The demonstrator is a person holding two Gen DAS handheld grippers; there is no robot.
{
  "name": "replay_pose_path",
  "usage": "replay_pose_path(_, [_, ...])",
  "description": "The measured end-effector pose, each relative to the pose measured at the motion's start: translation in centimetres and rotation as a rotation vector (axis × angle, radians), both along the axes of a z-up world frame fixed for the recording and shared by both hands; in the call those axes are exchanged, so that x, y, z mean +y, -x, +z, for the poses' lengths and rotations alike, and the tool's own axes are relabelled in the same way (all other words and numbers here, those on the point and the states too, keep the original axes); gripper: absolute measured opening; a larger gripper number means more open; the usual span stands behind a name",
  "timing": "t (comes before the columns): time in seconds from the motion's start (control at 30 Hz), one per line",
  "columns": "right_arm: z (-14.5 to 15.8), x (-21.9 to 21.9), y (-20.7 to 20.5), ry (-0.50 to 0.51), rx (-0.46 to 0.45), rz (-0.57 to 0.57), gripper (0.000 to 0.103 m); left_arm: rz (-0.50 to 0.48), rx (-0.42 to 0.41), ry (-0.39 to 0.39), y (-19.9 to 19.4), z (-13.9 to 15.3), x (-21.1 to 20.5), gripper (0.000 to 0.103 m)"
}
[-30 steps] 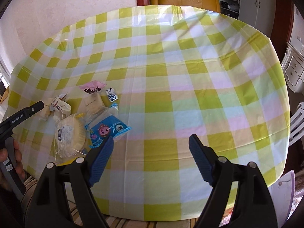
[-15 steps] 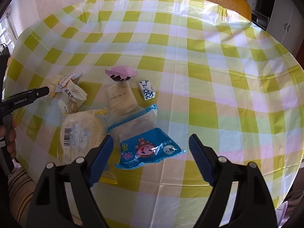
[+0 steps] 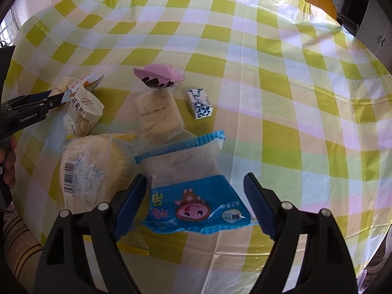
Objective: Organize snacks
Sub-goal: 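Grasp the round biscuit packet with left tool while right tool reaches the blue cartoon bag, then grasp the blue cartoon bread bag with right tool while left tool lifts the biscuit packet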
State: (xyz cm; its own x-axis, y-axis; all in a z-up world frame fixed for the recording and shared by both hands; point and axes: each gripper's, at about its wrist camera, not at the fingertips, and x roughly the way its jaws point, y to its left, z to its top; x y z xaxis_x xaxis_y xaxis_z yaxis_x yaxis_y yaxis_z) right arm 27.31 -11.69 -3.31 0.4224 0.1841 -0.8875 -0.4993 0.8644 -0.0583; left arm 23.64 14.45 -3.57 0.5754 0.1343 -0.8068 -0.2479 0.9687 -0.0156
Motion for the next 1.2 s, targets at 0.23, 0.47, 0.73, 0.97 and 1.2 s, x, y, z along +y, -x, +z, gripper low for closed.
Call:
replay_pose_path(0.23, [0.2,-0.8,0.5,-0.018,0.000,-0.005,0.070,0.022,-0.008,0.015,0.5,0.1,0.3,0.035])
replay_pose_path(0.47, [0.5,-2.3,1.1,-0.040,0.000,-0.039,0.068,0.078,-0.026,0.005,2.0,0.8,0.7,0.035])
replay_pose_path(0.73, [1.4,-4.7,2.3,-0.060,-0.010,-0.087,0.068,0.124,-0.081,-0.009,4.2,3.4,0.3,0.035])
replay_pose_path(0.97, [2.1,-6.9,3.7,-0.085,-0.003,-0.120,0.066,0.104,-0.100,0.004,5.8,4.7,-1.8,0.035])
replay_pose_path(1.2, [2.9,-9.2,5.0,-0.099,-0.013,-0.155,0.065,0.068,-0.112,0.013,7.0,5.7,-4.3,0.035])
